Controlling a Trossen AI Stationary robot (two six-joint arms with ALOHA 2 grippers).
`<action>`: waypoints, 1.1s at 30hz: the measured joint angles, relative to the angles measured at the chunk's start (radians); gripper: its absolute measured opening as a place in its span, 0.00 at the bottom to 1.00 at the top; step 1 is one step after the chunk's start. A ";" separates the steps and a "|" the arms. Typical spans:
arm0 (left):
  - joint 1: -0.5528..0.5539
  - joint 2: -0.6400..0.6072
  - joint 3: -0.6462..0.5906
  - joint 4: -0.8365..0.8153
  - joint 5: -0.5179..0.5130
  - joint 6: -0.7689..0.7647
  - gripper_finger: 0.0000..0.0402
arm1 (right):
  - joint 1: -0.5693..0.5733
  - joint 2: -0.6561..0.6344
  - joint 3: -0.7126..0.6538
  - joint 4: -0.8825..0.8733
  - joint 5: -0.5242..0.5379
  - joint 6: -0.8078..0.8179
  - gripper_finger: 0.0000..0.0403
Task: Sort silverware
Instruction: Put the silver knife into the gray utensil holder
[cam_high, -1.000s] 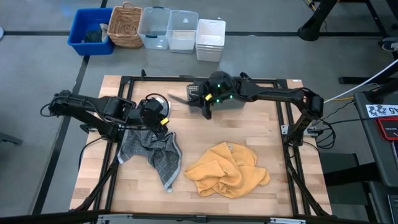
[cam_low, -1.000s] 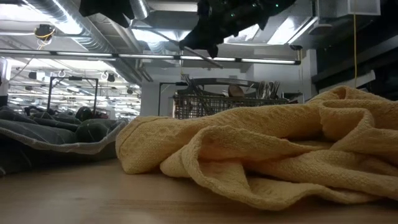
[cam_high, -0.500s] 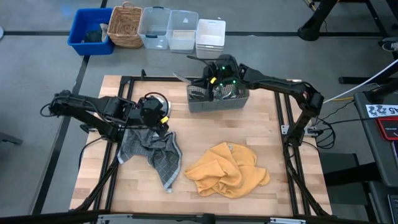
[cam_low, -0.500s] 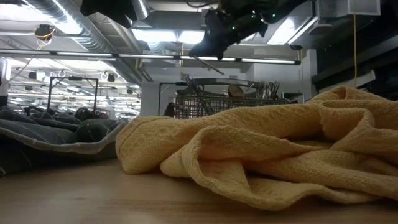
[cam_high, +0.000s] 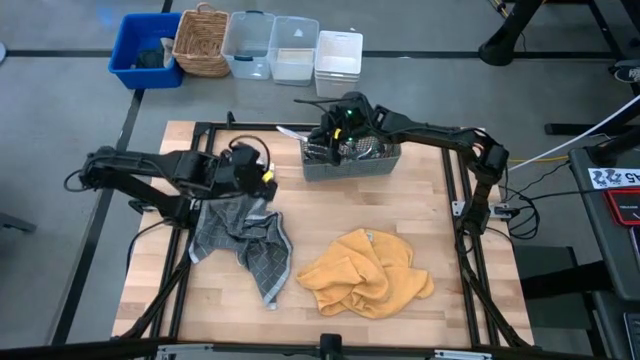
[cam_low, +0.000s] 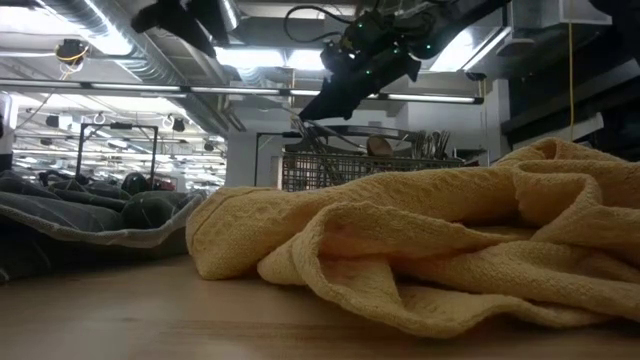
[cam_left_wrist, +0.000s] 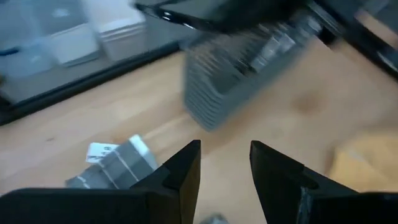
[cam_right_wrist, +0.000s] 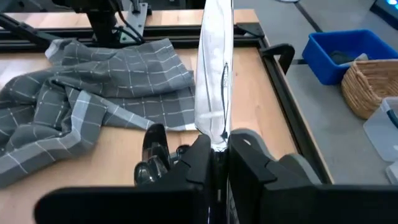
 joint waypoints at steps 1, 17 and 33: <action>0.021 0.006 0.000 0.002 -0.016 -0.027 0.32 | 0.000 0.002 0.000 0.004 0.000 -0.001 0.10; 0.463 0.082 0.000 0.159 0.176 -0.070 0.32 | 0.000 0.003 0.000 0.005 -0.001 -0.004 0.10; 0.553 0.082 0.000 0.322 0.313 -0.040 0.32 | 0.000 0.003 0.000 0.004 -0.001 -0.004 0.10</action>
